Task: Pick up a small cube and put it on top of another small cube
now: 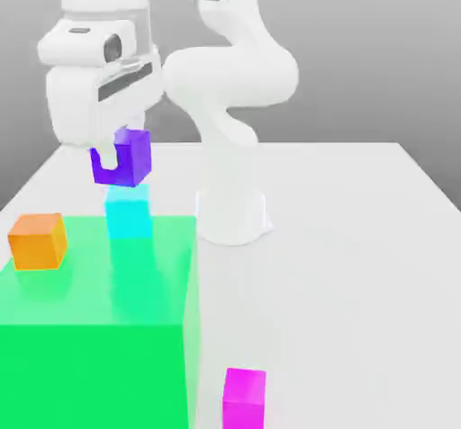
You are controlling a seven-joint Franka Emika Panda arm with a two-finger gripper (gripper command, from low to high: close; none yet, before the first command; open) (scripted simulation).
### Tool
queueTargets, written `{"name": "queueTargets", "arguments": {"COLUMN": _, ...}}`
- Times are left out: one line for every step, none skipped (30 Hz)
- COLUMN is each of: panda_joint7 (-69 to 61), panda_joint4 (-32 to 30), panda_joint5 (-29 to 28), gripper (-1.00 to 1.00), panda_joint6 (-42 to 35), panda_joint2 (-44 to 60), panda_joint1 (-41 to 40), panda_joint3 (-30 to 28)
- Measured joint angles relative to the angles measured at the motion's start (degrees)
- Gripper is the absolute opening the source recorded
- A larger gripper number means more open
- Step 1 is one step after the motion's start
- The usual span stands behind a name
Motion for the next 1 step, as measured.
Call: {"name": "queueTargets", "arguments": {"panda_joint7": 0.0, "panda_joint4": 0.0, "panda_joint5": 0.0, "gripper": 1.0, "panda_joint6": 0.0, "panda_joint2": 0.0, "panda_joint1": 0.0, "panda_joint3": 0.0}}
